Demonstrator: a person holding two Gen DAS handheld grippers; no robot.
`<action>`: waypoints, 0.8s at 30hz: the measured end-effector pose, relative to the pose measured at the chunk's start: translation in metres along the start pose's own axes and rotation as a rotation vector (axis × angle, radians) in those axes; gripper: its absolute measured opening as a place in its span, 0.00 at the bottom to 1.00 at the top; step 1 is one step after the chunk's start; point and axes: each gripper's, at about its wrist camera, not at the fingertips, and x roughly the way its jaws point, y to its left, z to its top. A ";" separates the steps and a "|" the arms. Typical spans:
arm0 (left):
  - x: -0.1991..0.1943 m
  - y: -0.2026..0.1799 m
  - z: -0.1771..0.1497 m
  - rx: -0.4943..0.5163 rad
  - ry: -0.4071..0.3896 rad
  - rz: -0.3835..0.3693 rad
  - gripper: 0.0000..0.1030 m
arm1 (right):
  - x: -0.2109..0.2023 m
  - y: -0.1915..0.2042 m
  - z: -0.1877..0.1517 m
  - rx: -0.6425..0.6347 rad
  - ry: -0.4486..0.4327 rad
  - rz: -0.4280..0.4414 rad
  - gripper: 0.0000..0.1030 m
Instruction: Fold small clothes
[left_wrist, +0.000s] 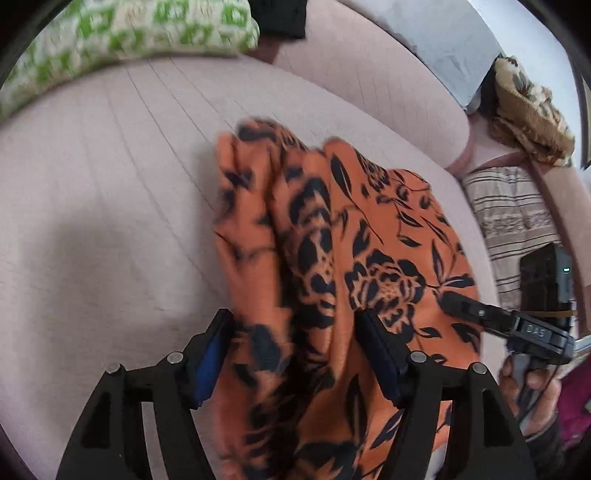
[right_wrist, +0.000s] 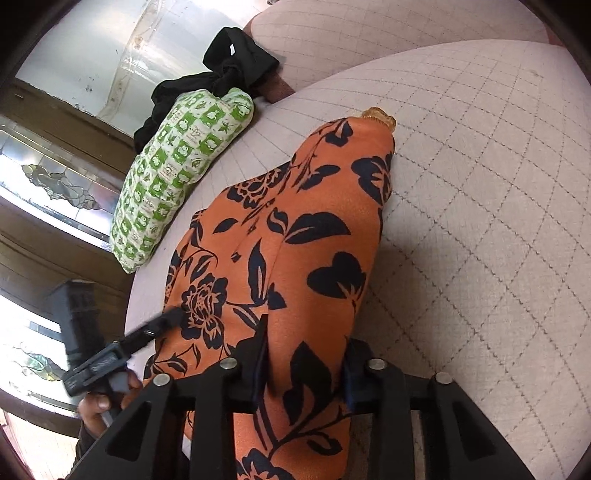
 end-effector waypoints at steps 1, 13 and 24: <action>0.001 -0.003 -0.001 0.025 -0.013 0.011 0.61 | 0.002 -0.003 0.000 0.019 0.010 0.005 0.40; -0.038 -0.044 0.000 0.061 -0.094 -0.049 0.33 | -0.036 0.040 0.013 -0.115 -0.041 -0.051 0.30; -0.043 -0.073 0.009 0.144 -0.077 0.003 0.34 | -0.087 -0.012 0.044 -0.065 -0.110 -0.045 0.30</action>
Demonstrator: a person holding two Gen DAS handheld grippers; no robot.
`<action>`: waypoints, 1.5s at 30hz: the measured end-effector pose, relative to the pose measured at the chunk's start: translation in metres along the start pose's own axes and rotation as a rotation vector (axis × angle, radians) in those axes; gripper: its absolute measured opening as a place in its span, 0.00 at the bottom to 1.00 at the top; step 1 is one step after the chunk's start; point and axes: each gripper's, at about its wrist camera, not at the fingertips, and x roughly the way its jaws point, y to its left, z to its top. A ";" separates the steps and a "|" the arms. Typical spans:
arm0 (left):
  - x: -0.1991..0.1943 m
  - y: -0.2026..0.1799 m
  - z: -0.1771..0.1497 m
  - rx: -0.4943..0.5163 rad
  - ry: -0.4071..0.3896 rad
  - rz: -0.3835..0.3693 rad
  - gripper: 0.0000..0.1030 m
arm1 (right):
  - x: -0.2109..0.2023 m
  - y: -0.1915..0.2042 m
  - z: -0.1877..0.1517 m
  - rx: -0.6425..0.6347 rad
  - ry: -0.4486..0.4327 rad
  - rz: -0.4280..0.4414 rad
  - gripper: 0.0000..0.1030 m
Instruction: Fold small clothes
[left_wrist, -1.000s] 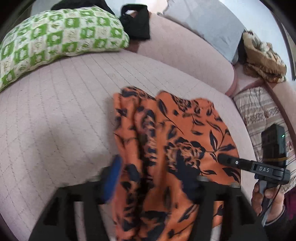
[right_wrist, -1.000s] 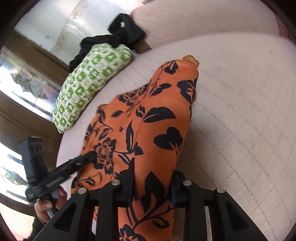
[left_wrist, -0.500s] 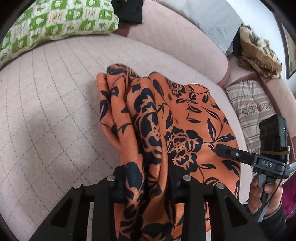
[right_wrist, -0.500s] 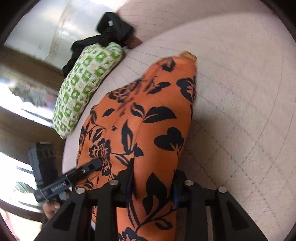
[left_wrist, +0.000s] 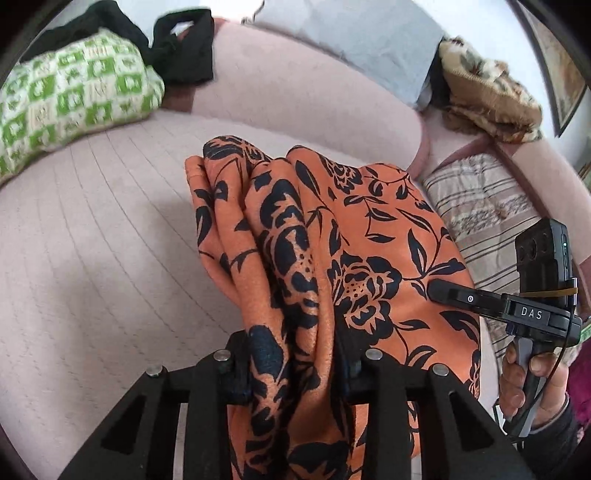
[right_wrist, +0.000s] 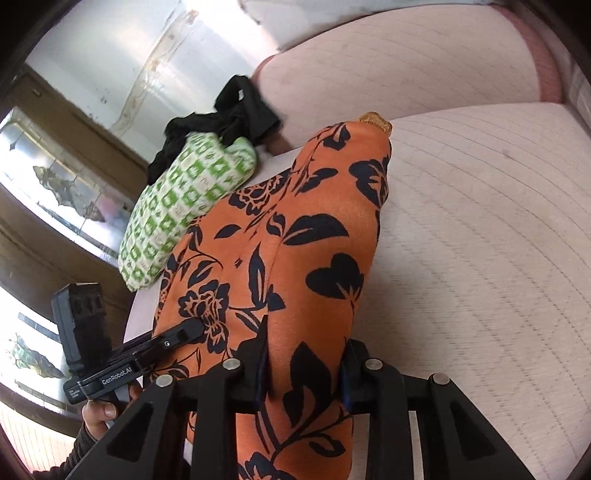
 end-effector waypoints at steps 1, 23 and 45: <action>0.007 0.002 -0.004 -0.006 0.019 0.012 0.35 | 0.006 -0.013 -0.002 0.028 0.012 0.005 0.30; -0.009 0.011 -0.023 0.081 0.009 0.299 0.55 | 0.049 -0.021 -0.001 0.028 0.025 -0.105 0.62; -0.024 0.018 -0.054 0.077 -0.005 0.392 0.62 | 0.009 0.023 -0.063 -0.019 -0.052 -0.106 0.75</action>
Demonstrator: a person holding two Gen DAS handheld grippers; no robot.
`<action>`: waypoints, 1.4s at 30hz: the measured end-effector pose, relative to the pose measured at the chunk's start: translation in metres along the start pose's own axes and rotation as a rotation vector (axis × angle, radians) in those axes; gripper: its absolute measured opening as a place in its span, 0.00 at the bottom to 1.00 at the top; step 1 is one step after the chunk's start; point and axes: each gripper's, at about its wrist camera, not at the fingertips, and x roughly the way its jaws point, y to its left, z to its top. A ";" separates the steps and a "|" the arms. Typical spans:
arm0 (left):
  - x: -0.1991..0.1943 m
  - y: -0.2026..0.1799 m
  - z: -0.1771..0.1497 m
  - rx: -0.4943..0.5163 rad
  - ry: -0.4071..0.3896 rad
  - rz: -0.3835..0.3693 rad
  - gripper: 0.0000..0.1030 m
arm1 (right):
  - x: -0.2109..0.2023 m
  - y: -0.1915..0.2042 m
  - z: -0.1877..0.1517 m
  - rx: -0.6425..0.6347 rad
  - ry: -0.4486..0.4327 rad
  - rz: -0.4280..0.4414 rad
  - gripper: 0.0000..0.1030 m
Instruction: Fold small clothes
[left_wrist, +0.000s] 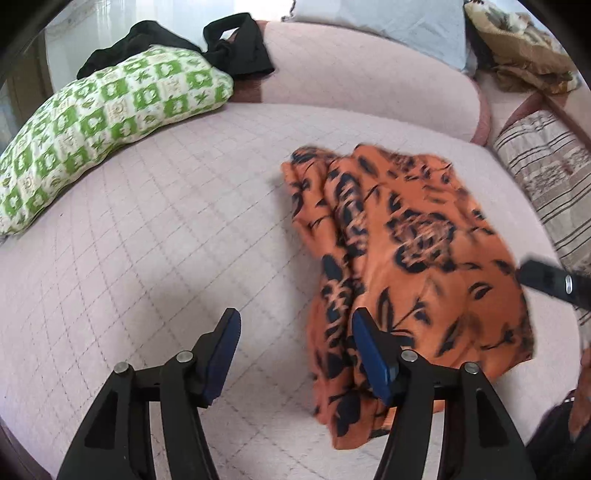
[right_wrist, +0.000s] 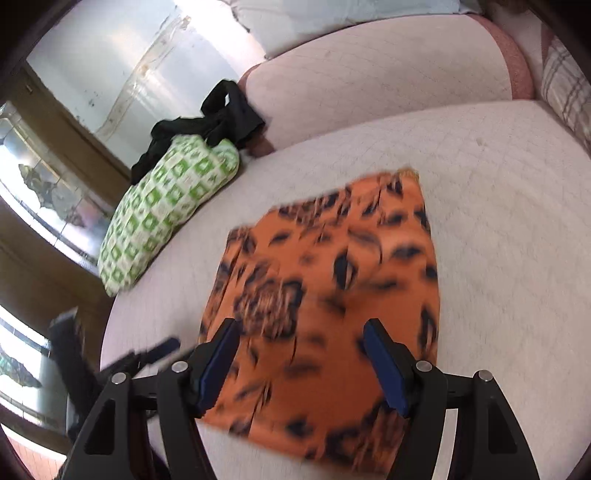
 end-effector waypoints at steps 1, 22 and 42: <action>0.005 0.001 -0.001 -0.002 0.023 0.025 0.62 | 0.009 -0.002 -0.007 -0.004 0.035 -0.017 0.75; -0.023 0.017 -0.040 -0.095 0.017 -0.067 0.65 | 0.020 0.038 0.029 0.012 0.068 0.173 0.76; -0.036 0.050 -0.065 -0.157 0.001 -0.112 0.65 | 0.177 0.082 0.092 0.201 0.263 0.236 0.77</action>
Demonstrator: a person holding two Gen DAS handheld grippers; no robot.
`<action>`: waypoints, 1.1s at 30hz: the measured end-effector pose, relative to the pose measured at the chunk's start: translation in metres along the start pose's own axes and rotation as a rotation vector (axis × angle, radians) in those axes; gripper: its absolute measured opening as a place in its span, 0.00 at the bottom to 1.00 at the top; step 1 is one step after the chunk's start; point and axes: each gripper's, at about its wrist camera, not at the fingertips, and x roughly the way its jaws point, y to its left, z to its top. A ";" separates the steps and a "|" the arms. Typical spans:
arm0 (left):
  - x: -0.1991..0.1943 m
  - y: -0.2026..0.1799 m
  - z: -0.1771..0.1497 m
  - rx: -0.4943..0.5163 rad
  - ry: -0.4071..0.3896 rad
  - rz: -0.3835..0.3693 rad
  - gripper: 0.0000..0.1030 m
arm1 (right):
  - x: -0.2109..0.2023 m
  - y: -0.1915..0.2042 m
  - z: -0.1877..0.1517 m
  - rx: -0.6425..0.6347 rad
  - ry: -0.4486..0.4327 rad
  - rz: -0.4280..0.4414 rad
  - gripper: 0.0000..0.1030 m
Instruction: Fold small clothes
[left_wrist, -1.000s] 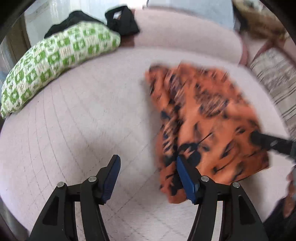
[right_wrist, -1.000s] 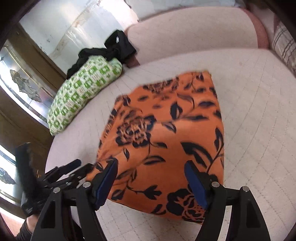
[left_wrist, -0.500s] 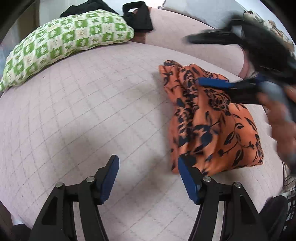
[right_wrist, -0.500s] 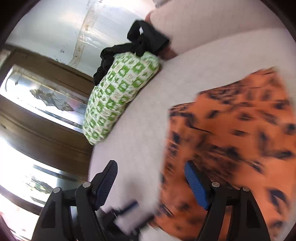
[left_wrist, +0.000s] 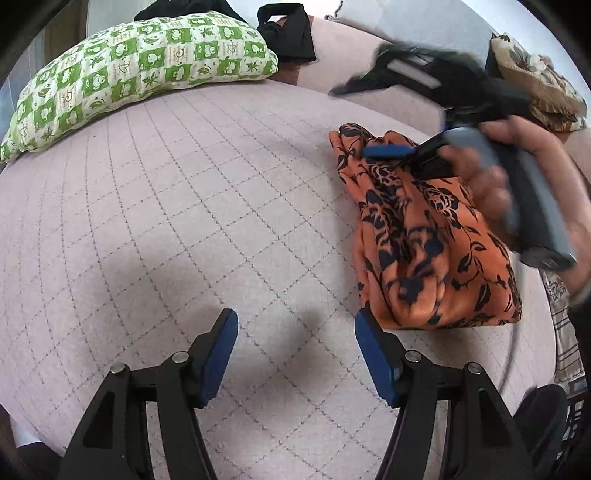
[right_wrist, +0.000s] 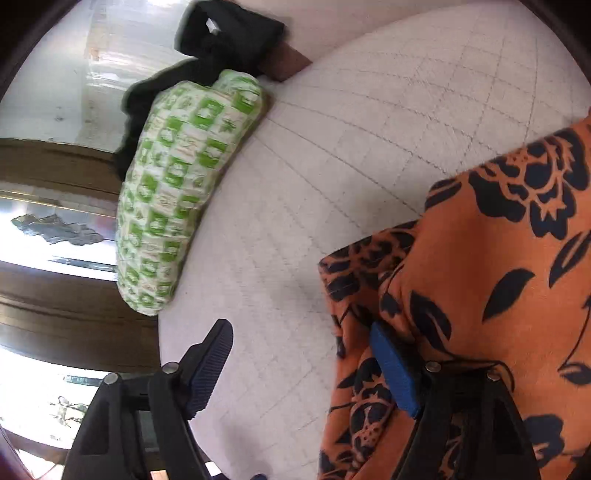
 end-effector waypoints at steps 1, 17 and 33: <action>0.001 -0.001 0.002 0.002 -0.001 -0.003 0.65 | -0.012 0.009 -0.005 -0.041 -0.021 0.030 0.77; 0.039 -0.048 0.031 0.081 0.063 0.145 0.65 | -0.172 -0.120 -0.161 0.054 -0.211 -0.036 0.78; 0.000 -0.072 0.016 0.071 -0.008 0.105 0.66 | -0.206 -0.090 -0.200 -0.116 -0.326 -0.192 0.80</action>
